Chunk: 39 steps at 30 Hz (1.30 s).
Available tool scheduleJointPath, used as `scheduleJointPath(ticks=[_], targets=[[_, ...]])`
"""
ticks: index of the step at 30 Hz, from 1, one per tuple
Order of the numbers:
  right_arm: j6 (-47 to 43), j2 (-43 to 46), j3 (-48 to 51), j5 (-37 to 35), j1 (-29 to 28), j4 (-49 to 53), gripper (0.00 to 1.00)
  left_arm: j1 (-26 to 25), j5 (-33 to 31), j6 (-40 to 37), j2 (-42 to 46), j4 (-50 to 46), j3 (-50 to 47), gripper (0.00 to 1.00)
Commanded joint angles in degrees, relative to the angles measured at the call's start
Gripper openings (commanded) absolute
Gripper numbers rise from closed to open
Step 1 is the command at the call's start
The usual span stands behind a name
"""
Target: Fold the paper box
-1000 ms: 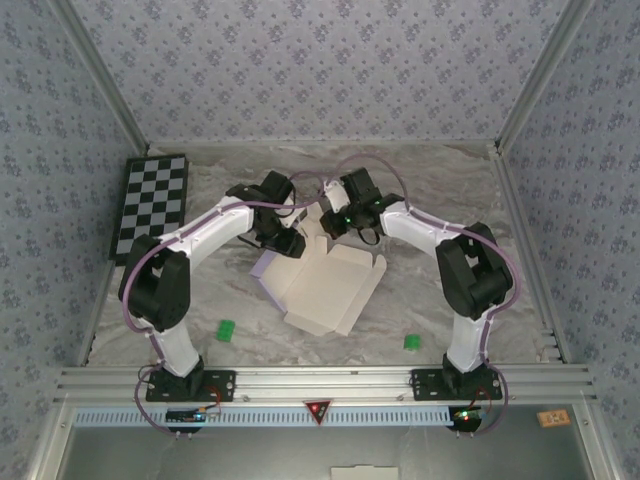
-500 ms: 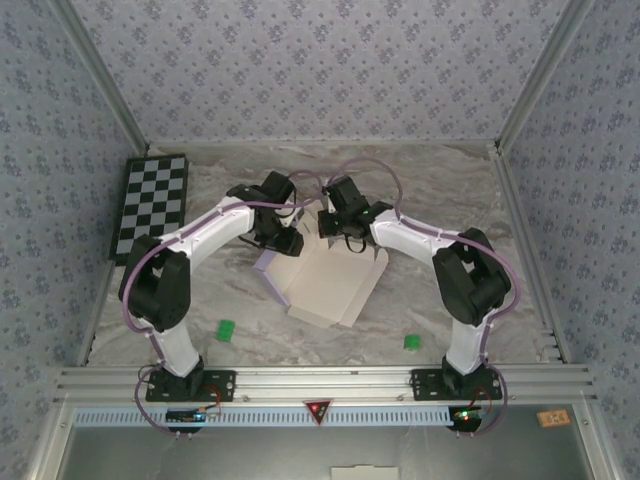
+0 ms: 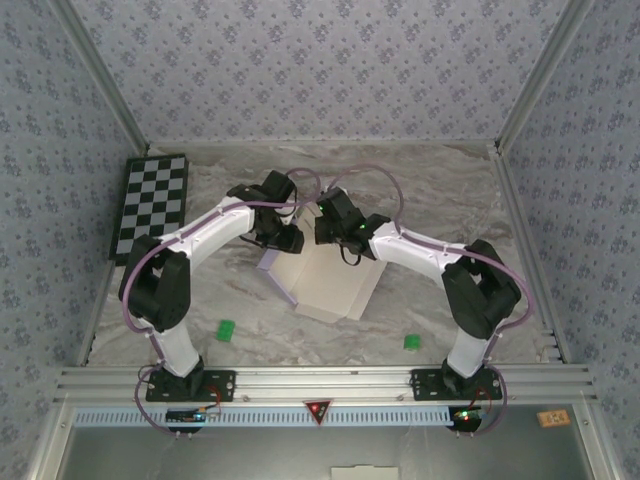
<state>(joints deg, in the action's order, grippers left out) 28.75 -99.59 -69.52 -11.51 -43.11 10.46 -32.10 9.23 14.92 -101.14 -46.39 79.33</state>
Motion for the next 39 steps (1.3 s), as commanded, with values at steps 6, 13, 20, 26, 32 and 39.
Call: scheduleJointPath(ticks=[6,13,20,26,32,39], targets=[[4.7,4.8,5.4,-3.8,-1.7,-5.1,0.01,2.1,-1.8,5.5,-0.2,-0.7,0.5,0.43],[6.2,5.5,14.1,-7.1,-3.3,-19.5,0.00,1.5,-6.2,6.3,0.2,-1.4,2.0,0.43],[3.2,2.4,24.7,-10.4,-3.3,-48.3,0.00,-2.0,-12.9,5.8,-0.1,-3.2,5.6,0.43],[-1.7,-5.3,31.0,-11.6,-3.3,-71.5,0.00,-4.7,-17.8,3.5,0.1,-3.9,6.6,0.46],[-3.2,-12.1,34.8,-11.3,-4.1,-83.9,0.00,-5.2,-13.9,2.4,2.1,-4.4,6.1,0.57],[-5.2,-14.6,36.0,-11.2,-5.0,-86.3,0.00,-4.6,-8.0,2.0,7.5,-3.8,8.2,0.68]])
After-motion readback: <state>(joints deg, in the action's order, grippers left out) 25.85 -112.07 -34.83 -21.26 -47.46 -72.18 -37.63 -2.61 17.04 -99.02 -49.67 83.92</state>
